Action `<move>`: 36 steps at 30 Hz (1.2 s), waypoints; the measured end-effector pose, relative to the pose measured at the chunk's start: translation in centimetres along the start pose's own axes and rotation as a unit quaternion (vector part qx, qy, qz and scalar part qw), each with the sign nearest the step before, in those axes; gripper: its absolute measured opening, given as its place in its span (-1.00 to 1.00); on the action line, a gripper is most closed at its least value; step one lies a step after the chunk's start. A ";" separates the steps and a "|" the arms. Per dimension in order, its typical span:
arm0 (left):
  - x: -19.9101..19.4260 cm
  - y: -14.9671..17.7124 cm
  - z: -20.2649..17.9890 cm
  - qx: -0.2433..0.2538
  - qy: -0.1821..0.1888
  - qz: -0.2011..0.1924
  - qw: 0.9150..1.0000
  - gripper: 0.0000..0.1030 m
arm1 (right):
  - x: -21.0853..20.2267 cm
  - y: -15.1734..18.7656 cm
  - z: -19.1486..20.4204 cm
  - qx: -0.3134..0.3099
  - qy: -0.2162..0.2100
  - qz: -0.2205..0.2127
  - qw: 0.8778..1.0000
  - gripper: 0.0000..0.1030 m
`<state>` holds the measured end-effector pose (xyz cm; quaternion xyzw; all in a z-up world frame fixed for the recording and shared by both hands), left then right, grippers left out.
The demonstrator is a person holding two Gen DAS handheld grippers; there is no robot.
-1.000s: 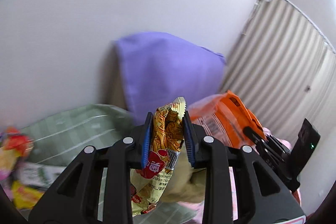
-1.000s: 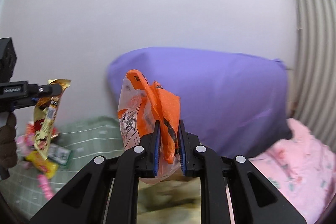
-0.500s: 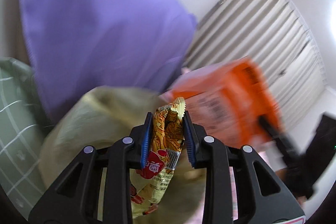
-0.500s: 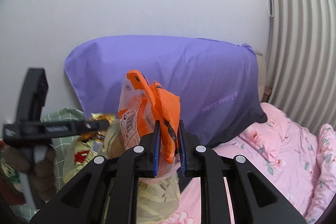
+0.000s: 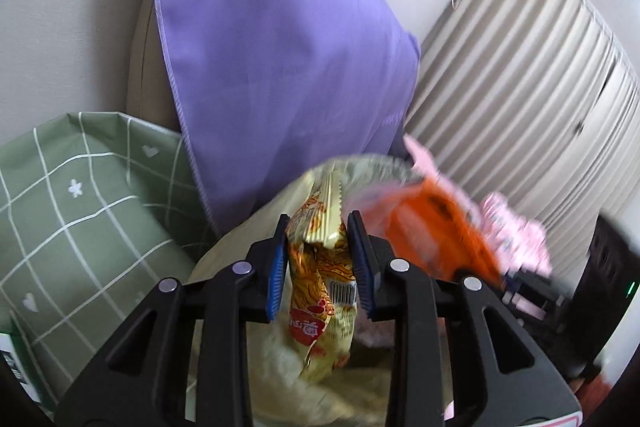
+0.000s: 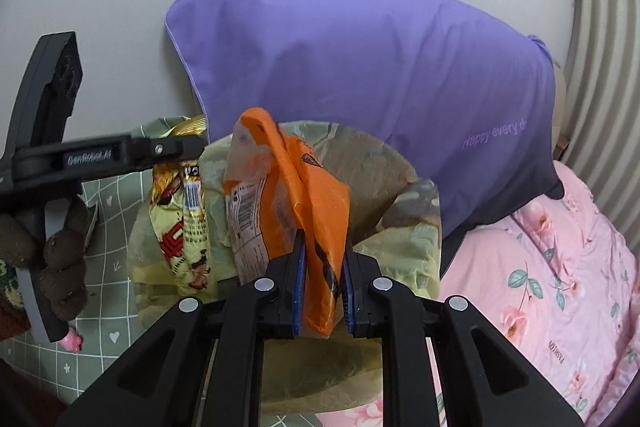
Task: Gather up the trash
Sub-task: 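Carry both wrappers over the yellow trash bag and open both tools, then grasp the red paper cup with the left tool and lift it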
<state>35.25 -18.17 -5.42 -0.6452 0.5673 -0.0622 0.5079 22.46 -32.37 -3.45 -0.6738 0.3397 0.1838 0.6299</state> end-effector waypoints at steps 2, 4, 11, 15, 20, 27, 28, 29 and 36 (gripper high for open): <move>0.7 0.8 -0.1 0.012 -0.005 0.012 1.000 -0.46 | 0.0 0.2 -0.1 0.003 0.002 0.003 1.000 -0.69; 1.4 1.1 -1.0 0.025 -0.007 0.024 0.999 -0.47 | 0.1 0.4 -0.3 0.005 0.003 0.007 1.000 -0.69; 2.1 -0.2 -2.4 0.032 -0.008 0.014 0.999 -0.47 | 0.1 0.4 -0.7 0.000 -0.014 0.022 1.000 -0.69; 1.8 -0.7 -2.3 0.031 -0.024 0.027 0.999 -0.45 | 0.3 1.0 -0.2 -0.006 -0.023 0.029 0.999 -0.69; 0.6 -0.3 -1.3 0.001 -0.026 0.037 0.999 -0.34 | -0.2 1.1 -0.4 -0.003 -0.021 0.025 0.999 -0.68; -3.5 -0.9 -1.3 -0.022 -0.024 -0.007 0.999 0.03 | -2.3 0.8 -1.0 0.005 -0.025 -0.011 1.000 -0.33; -4.0 -0.9 -1.3 -0.026 -0.029 -0.014 0.999 0.06 | -2.6 0.7 -1.1 0.007 -0.021 -0.016 1.000 -0.31; -4.9 -1.1 -0.9 -0.032 -0.038 -0.022 0.999 0.10 | -3.0 0.6 -1.2 0.010 -0.019 -0.023 1.000 -0.30; -11.8 1.2 0.5 -0.042 -0.138 -0.086 0.986 0.28 | -5.4 -0.4 0.0 0.015 -0.050 -0.063 0.997 -0.20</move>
Point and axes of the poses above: each gripper's, at about its wrist camera, not at the fingertips, and x roughly the way its jaws point, z to its left, y to its underside, the point moved 1 cm from there along x, roughly the way its jaws point, and after that the axes turned 6 degrees about y, right-handed, at the moved point
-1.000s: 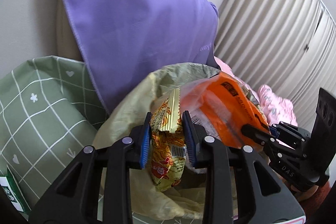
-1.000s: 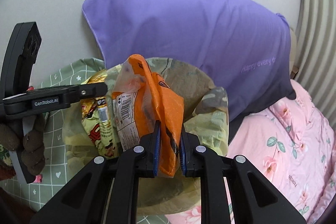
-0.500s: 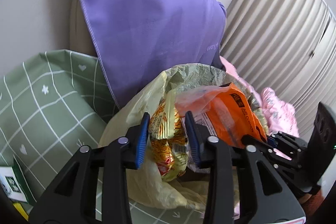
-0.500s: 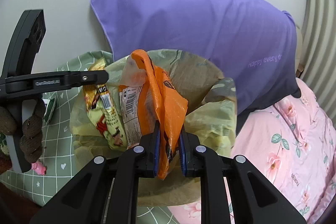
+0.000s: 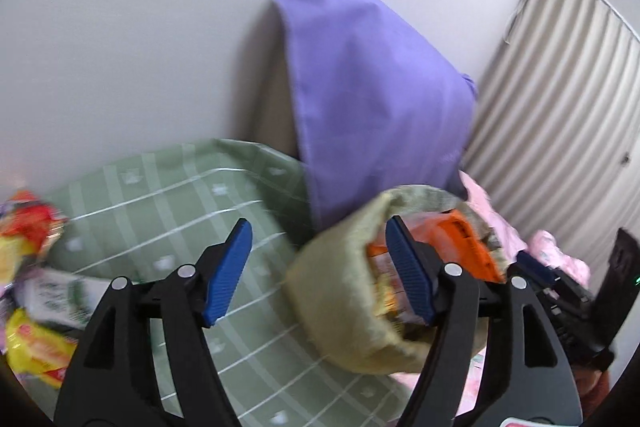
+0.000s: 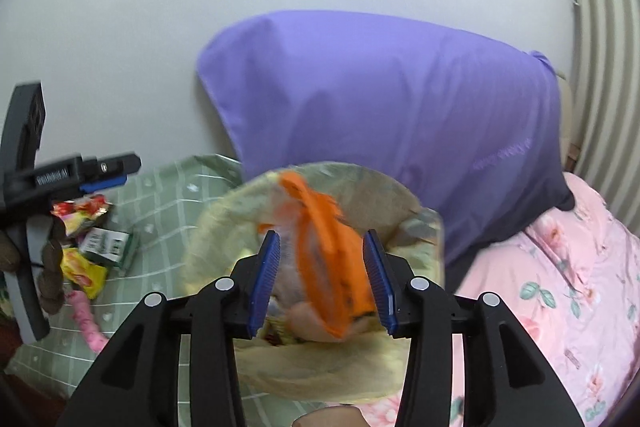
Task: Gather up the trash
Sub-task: 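Grasp the red paper cup with the left tool and lift it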
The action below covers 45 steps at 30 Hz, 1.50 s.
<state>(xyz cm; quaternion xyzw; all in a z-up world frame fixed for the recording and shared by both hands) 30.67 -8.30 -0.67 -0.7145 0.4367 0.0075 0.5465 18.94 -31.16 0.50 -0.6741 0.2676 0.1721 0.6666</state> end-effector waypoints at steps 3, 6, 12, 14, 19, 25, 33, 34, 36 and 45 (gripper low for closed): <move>-2.2 1.6 1.5 0.006 -0.044 -0.014 0.999 0.28 | -0.1 -0.1 2.1 -0.019 -0.033 -0.008 0.999 -0.20; -4.0 3.6 3.5 0.014 -0.084 -0.008 0.996 0.28 | 0.4 0.0 4.5 -0.032 -0.078 -0.010 0.996 -0.20; -7.6 6.9 7.9 0.003 -0.146 0.005 0.989 0.28 | 2.1 0.0 9.5 -0.066 -0.164 -0.008 0.984 -0.01; -9.2 7.6 9.5 -0.010 -0.165 -0.004 0.986 0.28 | 2.8 0.2 11.1 -0.075 -0.189 -0.008 0.979 0.04; -13.3 8.5 13.5 -0.039 -0.207 -0.040 0.977 0.29 | 4.3 1.0 14.3 -0.091 -0.244 0.004 0.965 0.04; -14.5 9.4 17.4 -0.094 -0.208 -0.017 0.973 0.34 | 5.8 2.6 17.2 -0.144 -0.253 0.045 0.956 0.04; -15.0 5.5 20.9 -0.044 -0.296 -0.022 0.954 0.34 | 8.4 3.4 17.1 -0.100 -0.256 0.056 0.960 0.03; -14.7 4.6 21.6 -0.030 -0.308 -0.017 0.951 0.34 | 8.5 3.6 17.2 -0.098 -0.256 0.058 0.960 0.03; -13.7 2.9 22.9 -0.011 -0.325 0.003 0.946 0.34 | 8.9 4.2 17.7 -0.099 -0.251 0.065 0.961 0.03; -8.0 0.1 29.2 -0.045 -0.334 0.096 0.937 0.33 | 10.6 5.3 20.2 -0.106 -0.250 0.102 0.957 -0.02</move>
Point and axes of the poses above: each gripper's, at about its wrist camera, not at the fingertips, and x roughly the way its jaws point, z to its left, y to its underside, the point moved 1 cm from there along x, roughly the way its jaws point, and after that the axes turned 6 degrees about y, right-handed, at the moved point
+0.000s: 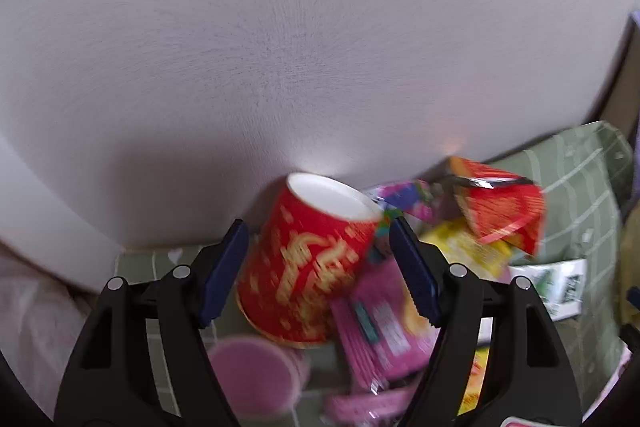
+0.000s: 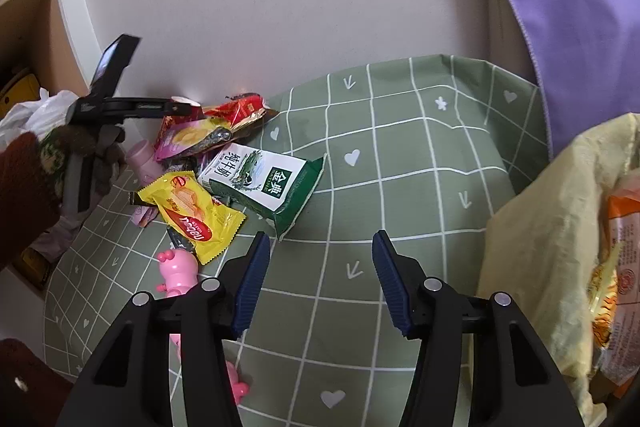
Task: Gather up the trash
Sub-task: 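Grasp the red paper cup with the left tool and lift it, then grasp the red snack packet with the right tool while the left tool holds the cup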
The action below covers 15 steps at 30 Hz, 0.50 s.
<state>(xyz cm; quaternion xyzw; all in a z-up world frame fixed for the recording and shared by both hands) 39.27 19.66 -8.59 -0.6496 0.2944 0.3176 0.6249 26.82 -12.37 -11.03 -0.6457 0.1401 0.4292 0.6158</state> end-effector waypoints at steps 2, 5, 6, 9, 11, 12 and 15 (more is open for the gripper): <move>0.7 -0.4 0.5 -0.016 0.013 0.015 1.000 0.15 | 0.5 -0.2 0.4 -0.005 0.001 0.004 1.000 -0.02; -0.5 -0.6 1.1 -0.040 0.034 0.000 0.999 0.09 | 1.0 -0.6 1.0 -0.011 -0.004 0.007 1.000 -0.02; -2.0 -0.5 1.2 -0.046 0.042 -0.022 0.998 0.08 | 1.2 -0.9 1.3 -0.015 -0.009 0.006 1.000 -0.02; -6.5 0.3 1.2 -0.061 0.070 -0.076 0.993 0.08 | 2.0 -1.3 2.5 -0.033 -0.028 0.010 0.999 -0.02; -9.0 0.9 1.0 -0.067 0.072 -0.108 0.989 0.08 | 2.8 -1.4 3.4 -0.046 -0.042 0.018 0.998 -0.02; -10.6 1.5 1.1 -0.073 0.074 -0.128 0.986 0.08 | 3.2 -1.4 4.0 -0.052 -0.052 0.023 0.997 -0.02; -13.5 3.5 1.7 -0.101 0.094 -0.152 0.979 0.08 | 4.2 -1.3 5.8 -0.066 -0.079 0.036 0.994 -0.02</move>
Point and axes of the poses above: each gripper's, at about its wrist camera, not at the fingertips, and x roughly the way its jaws point, z to its left, y to its underside, the point moved 1 cm from there along x, roughly the way its jaws point, and after that the axes turned 6 degrees about y, right-handed, at the moved point
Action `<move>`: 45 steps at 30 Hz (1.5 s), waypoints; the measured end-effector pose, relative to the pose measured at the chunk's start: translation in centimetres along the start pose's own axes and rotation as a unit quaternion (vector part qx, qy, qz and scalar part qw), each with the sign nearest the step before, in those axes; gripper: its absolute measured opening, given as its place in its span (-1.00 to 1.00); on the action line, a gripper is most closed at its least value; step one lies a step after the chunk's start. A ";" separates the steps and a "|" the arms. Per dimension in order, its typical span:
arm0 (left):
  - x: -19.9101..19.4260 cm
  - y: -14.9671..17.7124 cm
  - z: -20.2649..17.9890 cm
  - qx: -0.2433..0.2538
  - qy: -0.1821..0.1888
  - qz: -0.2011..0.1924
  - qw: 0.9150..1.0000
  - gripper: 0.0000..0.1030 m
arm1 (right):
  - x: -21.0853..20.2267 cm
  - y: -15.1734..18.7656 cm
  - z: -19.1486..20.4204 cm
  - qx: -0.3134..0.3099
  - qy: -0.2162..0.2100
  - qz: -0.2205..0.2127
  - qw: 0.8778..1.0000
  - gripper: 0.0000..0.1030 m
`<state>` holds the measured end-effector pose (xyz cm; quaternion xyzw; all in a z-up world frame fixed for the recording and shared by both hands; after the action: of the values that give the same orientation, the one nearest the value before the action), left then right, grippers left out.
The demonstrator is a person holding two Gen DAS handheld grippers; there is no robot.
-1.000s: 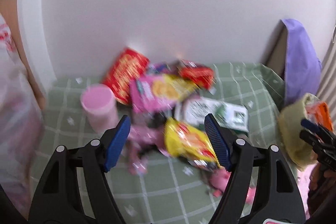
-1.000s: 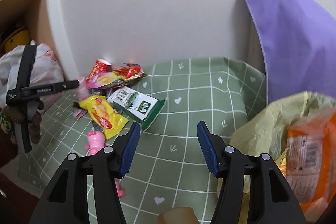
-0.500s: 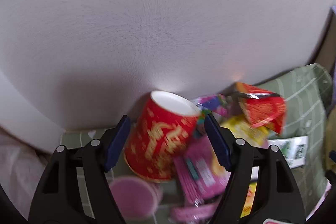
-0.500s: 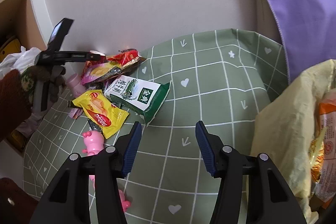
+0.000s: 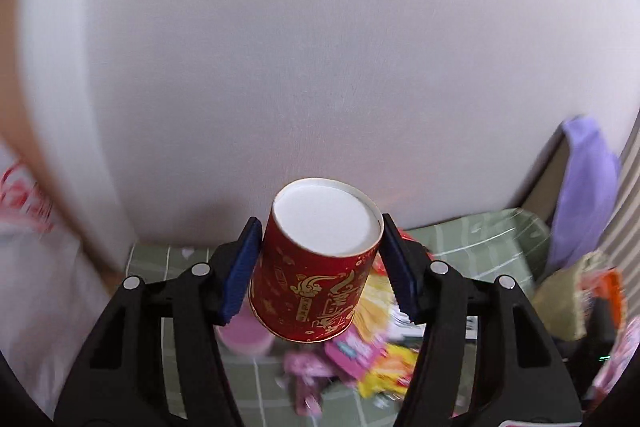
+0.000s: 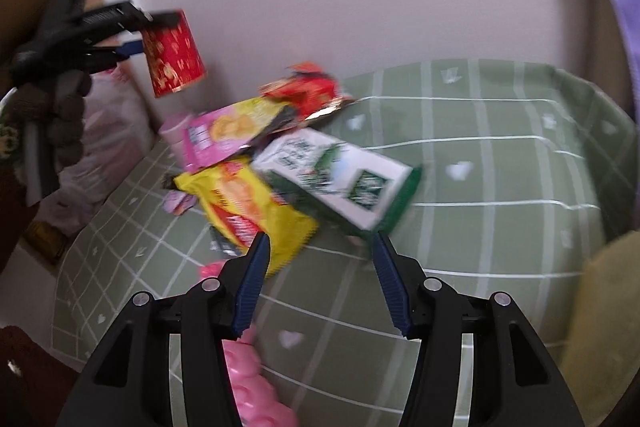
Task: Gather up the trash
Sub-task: 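Grasp the red snack packet with the right tool while the left tool holds the cup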
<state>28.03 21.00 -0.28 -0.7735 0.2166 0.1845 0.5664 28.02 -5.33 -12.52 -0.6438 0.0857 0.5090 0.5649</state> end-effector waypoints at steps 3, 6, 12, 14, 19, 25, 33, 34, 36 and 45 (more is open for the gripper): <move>-2.7 1.9 0.4 -0.025 0.002 -0.002 1.000 0.08 | 1.1 -0.4 1.9 -0.032 -0.022 0.009 0.999 -0.02; -4.6 4.3 1.1 -0.045 -0.003 0.014 0.999 0.09 | 2.2 -1.0 3.5 -0.072 -0.032 0.018 0.997 -0.02; -6.8 10.7 2.9 -0.052 -0.039 0.068 0.996 0.09 | 3.1 -2.8 5.2 -0.102 -0.027 0.000 0.994 -0.02; -6.5 12.0 3.2 -0.065 -0.039 0.075 0.994 0.09 | 3.2 -4.0 4.8 -0.082 -0.014 -0.016 0.996 -0.02; -7.2 13.6 4.2 -0.086 -0.037 0.077 0.993 0.09 | 5.1 -8.6 3.9 -0.080 0.054 -0.056 0.994 -0.02; -6.2 12.3 4.2 -0.107 -0.018 0.072 0.992 0.09 | 10.3 -12.2 2.6 -0.087 0.081 -0.022 0.993 -0.02; -5.8 12.6 4.9 -0.126 -0.002 0.080 0.989 0.09 | 9.8 -10.0 4.2 -0.085 0.025 0.020 0.996 -0.32; -5.7 12.5 5.0 -0.128 -0.001 0.079 0.989 0.09 | 8.6 -9.4 4.6 -0.087 0.029 0.016 0.996 -0.32; -5.6 12.4 5.0 -0.128 -0.002 0.079 0.989 0.09 | 6.5 -8.4 4.9 -0.080 0.037 0.009 0.996 -0.32; -4.7 10.6 2.3 -0.099 0.024 0.058 0.993 0.09 | -2.0 -4.6 4.0 -0.038 0.081 0.017 0.996 -0.32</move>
<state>18.23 21.01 -6.86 -0.8162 0.2555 0.2193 0.4696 28.03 -1.43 -7.46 -0.7023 0.1230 0.4674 0.5227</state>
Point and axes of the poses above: each gripper's, at about its wrist camera, not at the fingertips, and x roughly the way its jaws point, z to its left, y to its underside, the point moved 1 cm from there along x, roughly the way its jaws point, and after that the axes turned 6 degrees about y, right-handed, at the moved point
